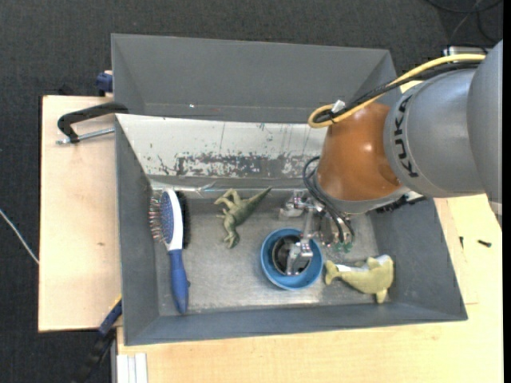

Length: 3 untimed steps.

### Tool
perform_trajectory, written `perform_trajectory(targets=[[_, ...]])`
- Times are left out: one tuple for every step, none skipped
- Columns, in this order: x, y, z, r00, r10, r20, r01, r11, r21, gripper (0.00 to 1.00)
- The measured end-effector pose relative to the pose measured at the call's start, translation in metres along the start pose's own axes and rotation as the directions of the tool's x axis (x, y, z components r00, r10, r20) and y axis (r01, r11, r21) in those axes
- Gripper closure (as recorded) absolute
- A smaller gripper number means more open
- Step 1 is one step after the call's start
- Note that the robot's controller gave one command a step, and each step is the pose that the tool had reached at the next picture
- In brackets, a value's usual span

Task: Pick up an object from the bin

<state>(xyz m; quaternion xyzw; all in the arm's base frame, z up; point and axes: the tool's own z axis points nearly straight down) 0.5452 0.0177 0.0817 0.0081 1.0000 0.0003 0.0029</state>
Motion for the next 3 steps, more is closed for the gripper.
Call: perform_trajectory(targets=[[0.002, 0.001, -0.001, 1.0, -0.001, -0.012, 0.001, 1.0, -0.001, 1.0], [0.0, 0.001, -0.022, 1.0, -0.001, 0.001, 0.001, 1.0, -0.001, 1.0], [-0.002, 0.002, -0.06, 1.0, -0.002, 0.003, 0.002, 1.0, -0.001, 1.0]])
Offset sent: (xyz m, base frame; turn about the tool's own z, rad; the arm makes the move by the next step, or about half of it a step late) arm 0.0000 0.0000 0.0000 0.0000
